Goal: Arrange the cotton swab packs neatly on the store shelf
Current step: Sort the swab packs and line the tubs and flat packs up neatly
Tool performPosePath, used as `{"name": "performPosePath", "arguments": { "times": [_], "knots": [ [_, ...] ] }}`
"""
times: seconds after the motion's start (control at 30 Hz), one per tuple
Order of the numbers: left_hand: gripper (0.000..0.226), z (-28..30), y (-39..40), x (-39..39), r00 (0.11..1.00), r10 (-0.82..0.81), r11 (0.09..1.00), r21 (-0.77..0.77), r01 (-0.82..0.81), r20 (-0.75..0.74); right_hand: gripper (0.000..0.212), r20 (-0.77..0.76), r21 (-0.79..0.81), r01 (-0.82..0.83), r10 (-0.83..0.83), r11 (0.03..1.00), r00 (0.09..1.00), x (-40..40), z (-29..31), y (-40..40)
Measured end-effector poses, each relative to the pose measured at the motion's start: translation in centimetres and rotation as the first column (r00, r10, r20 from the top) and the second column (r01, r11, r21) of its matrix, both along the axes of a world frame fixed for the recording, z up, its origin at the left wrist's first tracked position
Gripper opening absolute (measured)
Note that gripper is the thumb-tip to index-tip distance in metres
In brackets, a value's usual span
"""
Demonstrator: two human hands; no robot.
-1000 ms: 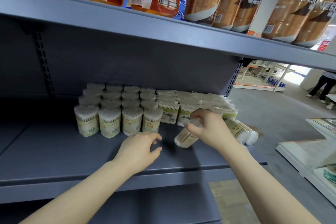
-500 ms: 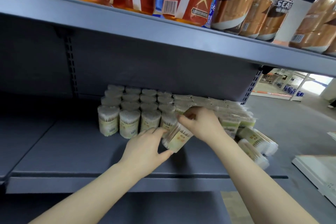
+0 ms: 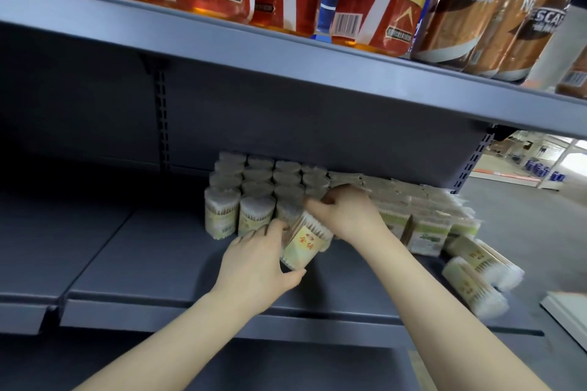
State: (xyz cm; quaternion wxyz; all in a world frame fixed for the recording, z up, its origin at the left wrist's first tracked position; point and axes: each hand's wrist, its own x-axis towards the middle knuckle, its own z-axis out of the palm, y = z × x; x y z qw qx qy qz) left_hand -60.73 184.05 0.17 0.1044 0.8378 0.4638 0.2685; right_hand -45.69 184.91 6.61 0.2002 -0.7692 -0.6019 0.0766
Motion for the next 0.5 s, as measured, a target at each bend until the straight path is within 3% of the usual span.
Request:
{"name": "performPosePath", "arguments": {
  "times": [0.17,0.33,0.5],
  "knots": [
    [0.044,0.0,0.5,-1.0,0.999,0.021,0.999,-0.031,-0.02,0.024,0.06,-0.045,0.023,-0.106,0.107,0.994,0.993,-0.5,0.0,0.0],
    [0.032,-0.2,1.4,-2.0,0.983,0.022,0.98,-0.196,0.015,0.184,0.023,-0.165,0.147,-0.211,0.234,0.966,0.958,-0.4,0.3,-0.3],
    [0.02,-0.3,2.0,-2.6,0.952,0.024,0.949,-0.307,0.075,0.306,0.02,-0.344,0.191,-0.199,0.255,0.961,0.904,-0.6,0.2,-0.3]
  ]
}}
